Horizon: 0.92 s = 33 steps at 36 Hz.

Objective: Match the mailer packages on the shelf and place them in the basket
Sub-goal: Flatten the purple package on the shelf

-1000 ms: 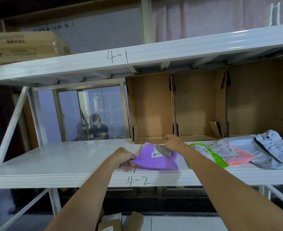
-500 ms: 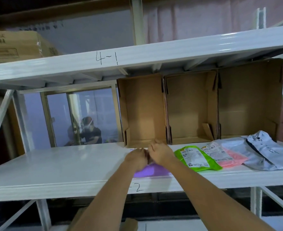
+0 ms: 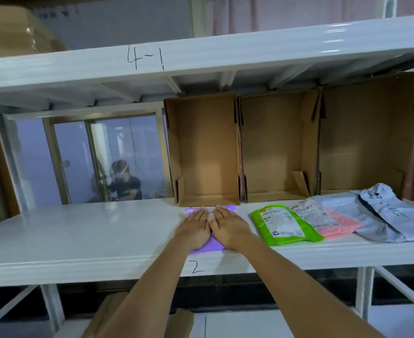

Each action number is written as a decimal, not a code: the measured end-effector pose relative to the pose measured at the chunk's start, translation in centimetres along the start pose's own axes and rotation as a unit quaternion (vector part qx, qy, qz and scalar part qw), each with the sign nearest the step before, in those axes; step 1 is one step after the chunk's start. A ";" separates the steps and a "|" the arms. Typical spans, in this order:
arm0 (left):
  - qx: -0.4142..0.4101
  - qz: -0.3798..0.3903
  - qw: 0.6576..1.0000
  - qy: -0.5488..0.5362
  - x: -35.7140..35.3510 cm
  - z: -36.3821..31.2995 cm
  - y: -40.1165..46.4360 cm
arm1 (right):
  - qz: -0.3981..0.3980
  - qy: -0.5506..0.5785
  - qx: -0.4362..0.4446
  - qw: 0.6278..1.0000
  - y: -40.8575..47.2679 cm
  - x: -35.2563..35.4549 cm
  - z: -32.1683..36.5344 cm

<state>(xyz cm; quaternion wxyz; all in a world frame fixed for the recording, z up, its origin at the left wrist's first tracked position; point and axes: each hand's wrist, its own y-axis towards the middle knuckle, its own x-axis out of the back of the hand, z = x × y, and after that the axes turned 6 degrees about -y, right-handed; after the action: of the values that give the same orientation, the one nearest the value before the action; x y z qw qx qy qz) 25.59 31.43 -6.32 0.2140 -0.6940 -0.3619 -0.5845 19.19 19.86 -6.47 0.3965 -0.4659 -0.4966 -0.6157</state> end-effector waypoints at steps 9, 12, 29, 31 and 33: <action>0.020 0.037 0.997 -0.070 1.0 -1.2 -2.1 | 0.004 0.025 -0.011 1.000 0.3 -0.4 -0.1; 0.021 0.045 0.995 -0.083 1.4 -1.6 -2.6 | 0.011 0.034 -0.016 0.999 0.3 -0.3 0.1; 0.057 0.051 0.989 -0.124 1.7 -1.1 -1.7 | 0.032 0.013 -0.042 0.999 0.9 0.3 0.4; 0.053 0.041 0.991 -0.116 1.3 -1.1 -1.7 | 0.031 0.016 -0.038 0.999 0.8 0.1 0.4; 0.046 0.028 0.993 -0.102 0.9 -0.9 -1.7 | 0.029 0.023 -0.028 0.999 0.6 -0.1 0.4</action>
<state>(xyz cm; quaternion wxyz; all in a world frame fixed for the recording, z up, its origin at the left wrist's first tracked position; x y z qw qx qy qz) 23.73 32.10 -5.44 0.2239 -0.7490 -0.3891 -0.4873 19.83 20.15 -6.41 0.4122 -0.4765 -0.4567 -0.6280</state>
